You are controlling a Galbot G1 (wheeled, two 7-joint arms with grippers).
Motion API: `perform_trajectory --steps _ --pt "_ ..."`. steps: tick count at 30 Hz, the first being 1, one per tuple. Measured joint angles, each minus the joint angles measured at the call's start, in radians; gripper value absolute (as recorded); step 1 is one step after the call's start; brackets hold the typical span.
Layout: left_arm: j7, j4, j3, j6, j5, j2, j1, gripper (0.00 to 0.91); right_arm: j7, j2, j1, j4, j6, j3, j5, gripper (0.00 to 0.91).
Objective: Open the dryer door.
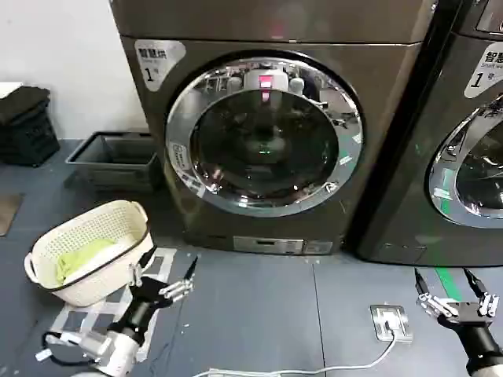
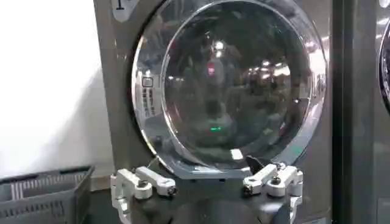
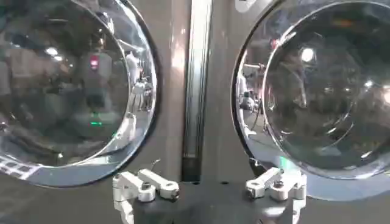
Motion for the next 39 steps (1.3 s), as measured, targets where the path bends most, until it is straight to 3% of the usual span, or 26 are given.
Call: perform_trajectory --steps 9,22,39 --pt "0.001 -0.006 0.0 0.001 0.012 -0.001 0.007 0.907 0.003 -0.089 0.02 0.023 -0.001 -0.081 -0.005 0.907" --pt "0.004 -0.012 0.002 0.005 0.026 -0.004 0.017 0.907 0.074 -0.315 0.133 0.012 -0.044 -0.277 0.02 0.907" --pt "0.009 -0.02 0.007 0.014 0.028 -0.009 0.024 0.907 0.098 -0.573 0.393 -0.063 -0.036 -0.521 0.118 0.907"
